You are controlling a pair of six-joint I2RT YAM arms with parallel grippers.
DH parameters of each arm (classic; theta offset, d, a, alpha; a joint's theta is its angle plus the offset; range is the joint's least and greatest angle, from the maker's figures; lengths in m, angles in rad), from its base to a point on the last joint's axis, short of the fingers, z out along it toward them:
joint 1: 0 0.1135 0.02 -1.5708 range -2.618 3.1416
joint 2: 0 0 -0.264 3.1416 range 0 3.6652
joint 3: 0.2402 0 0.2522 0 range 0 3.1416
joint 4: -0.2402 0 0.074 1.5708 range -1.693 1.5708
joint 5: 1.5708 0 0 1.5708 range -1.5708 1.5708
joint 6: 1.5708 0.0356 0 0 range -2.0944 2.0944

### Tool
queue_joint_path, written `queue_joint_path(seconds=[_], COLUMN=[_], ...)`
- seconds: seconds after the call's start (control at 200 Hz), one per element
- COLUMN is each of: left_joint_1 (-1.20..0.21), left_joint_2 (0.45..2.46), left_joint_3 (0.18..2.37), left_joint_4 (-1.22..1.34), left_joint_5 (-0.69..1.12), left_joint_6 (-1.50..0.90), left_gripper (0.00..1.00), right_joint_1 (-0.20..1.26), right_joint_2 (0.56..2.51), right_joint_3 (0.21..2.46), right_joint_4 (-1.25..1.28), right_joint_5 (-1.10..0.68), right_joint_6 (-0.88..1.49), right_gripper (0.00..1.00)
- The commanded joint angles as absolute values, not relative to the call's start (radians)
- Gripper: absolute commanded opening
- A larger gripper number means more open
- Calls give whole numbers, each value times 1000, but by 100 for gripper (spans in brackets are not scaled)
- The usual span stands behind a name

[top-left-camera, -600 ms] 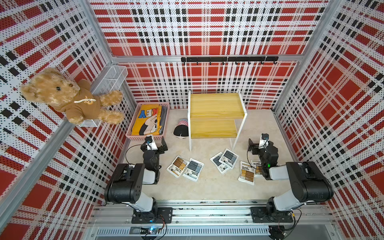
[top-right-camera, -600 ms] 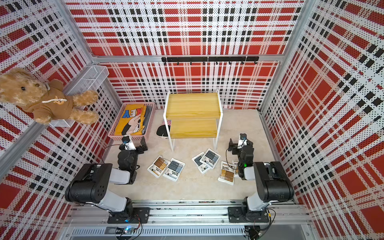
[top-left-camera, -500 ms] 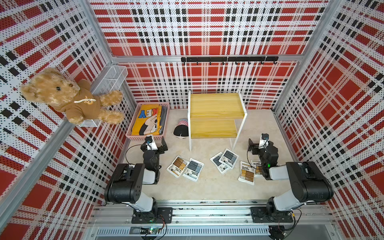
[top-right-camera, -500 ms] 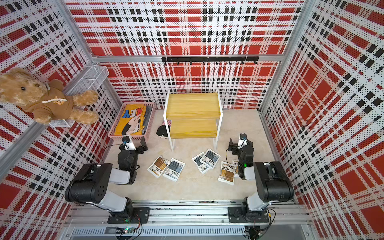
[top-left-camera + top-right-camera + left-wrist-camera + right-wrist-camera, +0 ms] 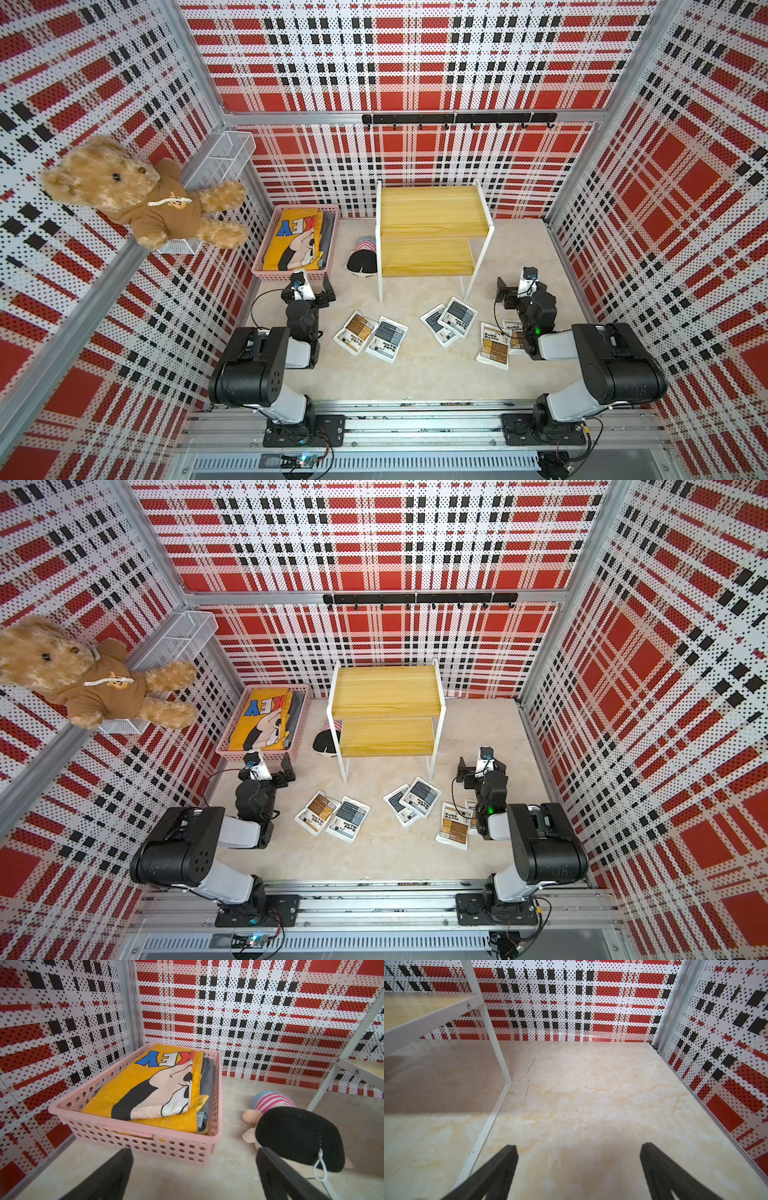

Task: Place the bagged coffee beans on the shelf by color
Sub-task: Pick up the bagged coffee beans at the center of the board.

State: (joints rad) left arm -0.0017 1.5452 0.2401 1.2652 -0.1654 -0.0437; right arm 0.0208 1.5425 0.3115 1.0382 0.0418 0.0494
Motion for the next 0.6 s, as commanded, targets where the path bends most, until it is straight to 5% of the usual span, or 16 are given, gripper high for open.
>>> queue_joint_path(seconds=[0.0,0.596], left_joint_1=[-6,1], left_joint_2=[1549,1533], left_joint_3=[241,256], left_joint_4=[1285,1253], left_joint_5=[-171,-173], left_joint_6=[-33,-48], left_gripper=[99,99], right_joint_1=[13,12], right_joint_2=[1543,1543], right_joint_3=[316,316], right_joint_4=[1049,1047], right_joint_5=[49,49], right_joint_6=[57,57], right_gripper=[100,100])
